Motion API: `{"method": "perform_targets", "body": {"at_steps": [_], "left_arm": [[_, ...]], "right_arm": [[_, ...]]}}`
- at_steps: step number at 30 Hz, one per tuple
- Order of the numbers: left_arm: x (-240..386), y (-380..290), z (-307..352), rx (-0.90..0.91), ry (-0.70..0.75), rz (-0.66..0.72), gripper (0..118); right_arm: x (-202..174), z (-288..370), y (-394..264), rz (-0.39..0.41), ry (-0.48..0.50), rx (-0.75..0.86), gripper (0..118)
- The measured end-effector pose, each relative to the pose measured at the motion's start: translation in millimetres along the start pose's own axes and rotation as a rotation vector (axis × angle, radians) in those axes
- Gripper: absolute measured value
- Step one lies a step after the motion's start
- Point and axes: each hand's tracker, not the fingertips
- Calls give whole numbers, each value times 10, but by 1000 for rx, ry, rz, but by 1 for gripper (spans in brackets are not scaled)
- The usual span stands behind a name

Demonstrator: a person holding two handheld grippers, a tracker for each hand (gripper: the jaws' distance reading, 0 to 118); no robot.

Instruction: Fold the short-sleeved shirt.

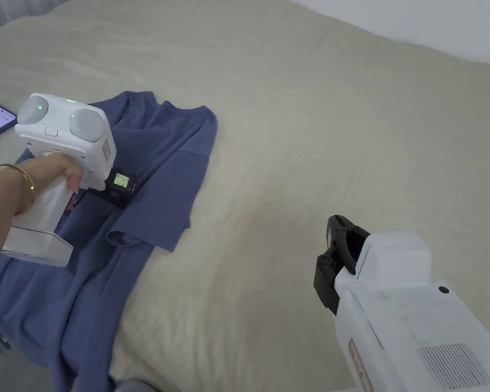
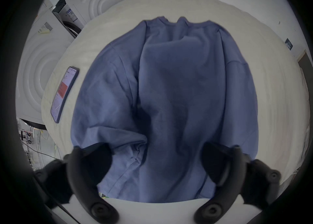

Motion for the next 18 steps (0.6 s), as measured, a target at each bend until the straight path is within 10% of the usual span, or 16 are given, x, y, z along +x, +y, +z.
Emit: {"method": "perform_targets", "body": {"at_steps": [5,7,18], "left_arm": [[-53,-91,53,17,-102,82,31],[-57,-133,35,31,-4,63,0],[-267,-397,601,237,-135,351,0]], "right_arm": [[-2,-23,-41,3,3,-15,0],[2,-9,-76,-10,4,-28,0],[61,290,-37,-26,-4,-2,0]]}}
